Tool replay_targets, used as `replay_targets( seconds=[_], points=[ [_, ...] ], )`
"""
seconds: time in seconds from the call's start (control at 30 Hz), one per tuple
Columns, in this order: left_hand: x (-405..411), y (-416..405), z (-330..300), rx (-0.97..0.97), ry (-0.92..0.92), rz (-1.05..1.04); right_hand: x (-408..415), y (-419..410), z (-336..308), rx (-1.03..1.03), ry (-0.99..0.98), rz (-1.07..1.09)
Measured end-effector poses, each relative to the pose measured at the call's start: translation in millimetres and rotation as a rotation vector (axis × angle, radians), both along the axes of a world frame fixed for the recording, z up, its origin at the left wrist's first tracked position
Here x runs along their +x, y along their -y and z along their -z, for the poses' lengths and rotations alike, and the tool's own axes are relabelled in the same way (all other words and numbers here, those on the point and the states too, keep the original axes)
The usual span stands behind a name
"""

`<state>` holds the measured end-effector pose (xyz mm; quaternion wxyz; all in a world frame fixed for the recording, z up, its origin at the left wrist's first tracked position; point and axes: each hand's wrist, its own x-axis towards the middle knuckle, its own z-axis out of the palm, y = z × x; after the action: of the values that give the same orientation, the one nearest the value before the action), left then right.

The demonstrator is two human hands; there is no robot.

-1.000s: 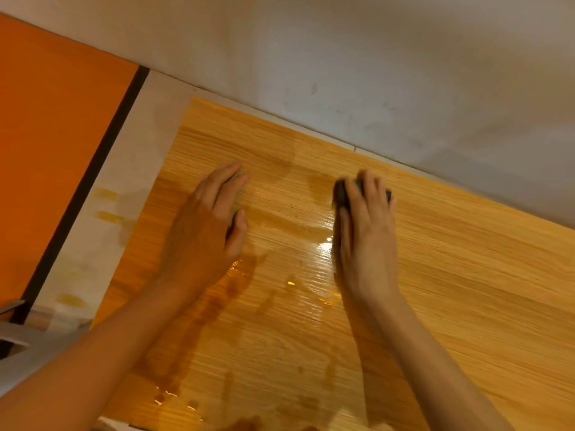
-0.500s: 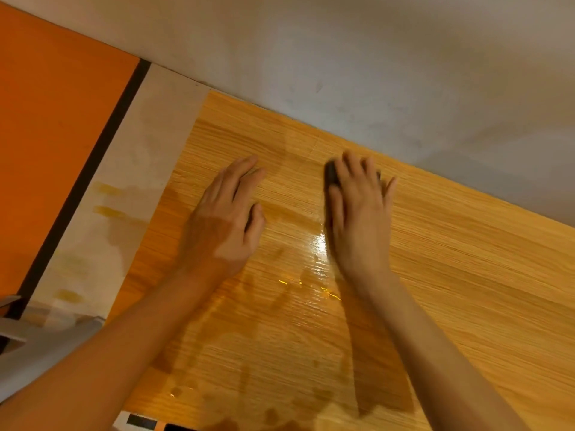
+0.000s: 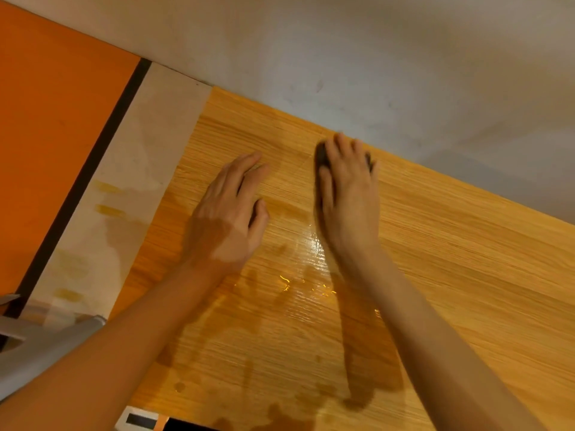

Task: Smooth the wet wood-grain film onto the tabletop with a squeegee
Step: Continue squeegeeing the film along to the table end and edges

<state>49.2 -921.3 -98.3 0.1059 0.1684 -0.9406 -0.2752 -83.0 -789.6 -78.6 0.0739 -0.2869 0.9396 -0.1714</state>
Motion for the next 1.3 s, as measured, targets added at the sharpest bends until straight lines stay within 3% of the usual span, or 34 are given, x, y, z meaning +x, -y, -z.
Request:
replay_targets(
  seconds=[0.13,0.33,0.5,0.7,0.8,0.97,1.1,1.17,1.3],
  points=[
    [1.5,-0.5,1.9,-0.021,-0.008,0.004,-24.6,23.5,4.0,-0.101,0.027,0.113],
    [-0.3,0.4,1.6,-0.054,-0.002,0.008,90.6,-43.5,0.3,0.005,0.003,-0.051],
    [-1.2,1.3,1.3,-0.039,-0.005,0.011,27.7,-19.5,-0.9,-0.008,0.006,-0.057],
    [1.0,-0.1,-3.0,-0.014,0.059,0.004,14.0,-115.3,1.8,-0.077,0.016,0.309],
    [3.1,-0.6,-5.8,-0.011,0.117,0.006,24.2,-104.3,1.7,-0.144,0.025,0.456],
    [31.7,-3.4,-16.4,-0.036,0.118,0.068,67.3,-13.8,3.6,-0.179,0.034,0.181],
    [71.0,-9.2,-16.6,-0.039,0.186,0.069,67.8,-28.9,0.3,-0.150,0.029,-0.042],
    [81.5,-10.1,-14.5,-0.042,0.189,0.071,58.6,-68.4,0.1,-0.148,0.031,0.054],
    [85.5,-9.6,-8.4,-0.043,0.166,0.065,61.1,-114.6,0.0,-0.194,0.052,0.483]
  ],
)
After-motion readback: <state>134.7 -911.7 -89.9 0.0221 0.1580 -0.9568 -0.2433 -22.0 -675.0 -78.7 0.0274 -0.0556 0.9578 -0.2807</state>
